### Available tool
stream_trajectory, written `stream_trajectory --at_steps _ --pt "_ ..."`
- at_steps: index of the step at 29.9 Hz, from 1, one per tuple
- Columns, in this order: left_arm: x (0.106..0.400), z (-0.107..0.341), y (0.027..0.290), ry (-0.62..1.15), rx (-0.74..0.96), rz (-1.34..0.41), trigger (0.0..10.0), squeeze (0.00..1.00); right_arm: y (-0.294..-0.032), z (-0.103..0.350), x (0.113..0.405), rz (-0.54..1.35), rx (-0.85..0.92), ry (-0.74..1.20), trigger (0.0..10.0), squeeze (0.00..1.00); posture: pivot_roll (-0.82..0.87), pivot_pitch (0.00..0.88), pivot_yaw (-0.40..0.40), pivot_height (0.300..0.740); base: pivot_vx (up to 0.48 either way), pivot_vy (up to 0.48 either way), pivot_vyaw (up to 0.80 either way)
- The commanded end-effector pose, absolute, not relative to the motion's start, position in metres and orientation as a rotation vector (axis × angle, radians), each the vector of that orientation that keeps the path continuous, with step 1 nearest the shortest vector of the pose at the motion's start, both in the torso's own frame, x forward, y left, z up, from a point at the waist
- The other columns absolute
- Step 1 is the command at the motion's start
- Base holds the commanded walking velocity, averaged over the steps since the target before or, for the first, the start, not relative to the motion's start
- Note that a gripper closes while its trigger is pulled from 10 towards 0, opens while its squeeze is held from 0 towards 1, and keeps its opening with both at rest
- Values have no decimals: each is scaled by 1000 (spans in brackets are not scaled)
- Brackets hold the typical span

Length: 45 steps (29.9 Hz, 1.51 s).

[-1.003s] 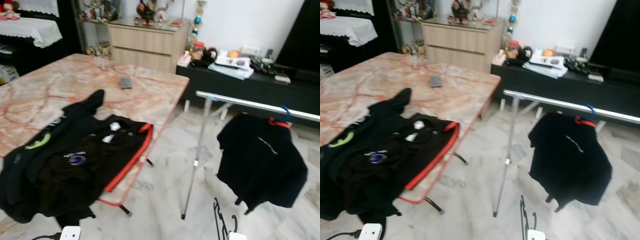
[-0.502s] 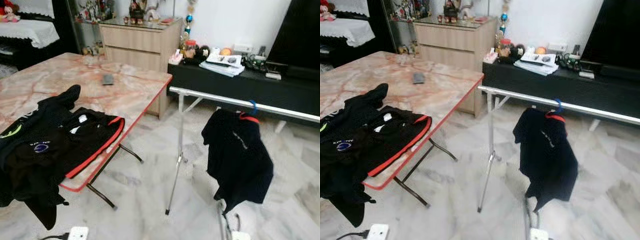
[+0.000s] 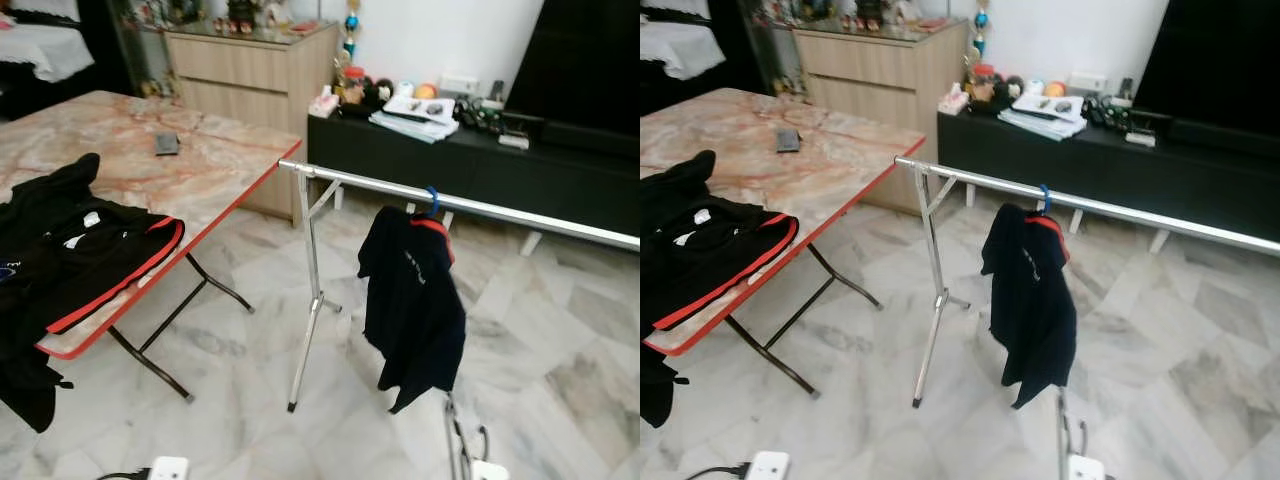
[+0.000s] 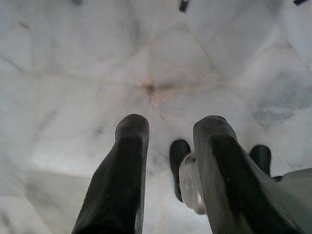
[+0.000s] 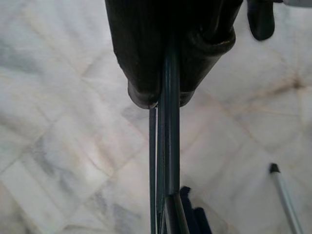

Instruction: Hang hanger

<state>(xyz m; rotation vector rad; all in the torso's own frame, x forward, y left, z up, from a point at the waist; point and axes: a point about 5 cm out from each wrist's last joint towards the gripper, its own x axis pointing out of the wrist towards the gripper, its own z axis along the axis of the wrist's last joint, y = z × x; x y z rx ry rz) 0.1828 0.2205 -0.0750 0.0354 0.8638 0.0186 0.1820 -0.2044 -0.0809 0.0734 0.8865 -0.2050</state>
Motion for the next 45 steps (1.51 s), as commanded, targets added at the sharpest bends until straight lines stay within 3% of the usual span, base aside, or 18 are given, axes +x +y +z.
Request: stream_trajectory --at_steps 1,27,45 --pt "176 -78 223 887 38 32 10000 0 -199 -82 183 -203 95 886 10000 0 91 46 -21 740 0 -322 0" --pt "163 -83 227 935 29 29 10000 0 -203 -83 179 -205 89 897 10000 0 64 50 -20 740 0 0 -214" --pt "160 -86 221 948 18 39 10000 0 -201 -82 181 -184 77 896 10000 0 82 8 -22 740 275 0 0"
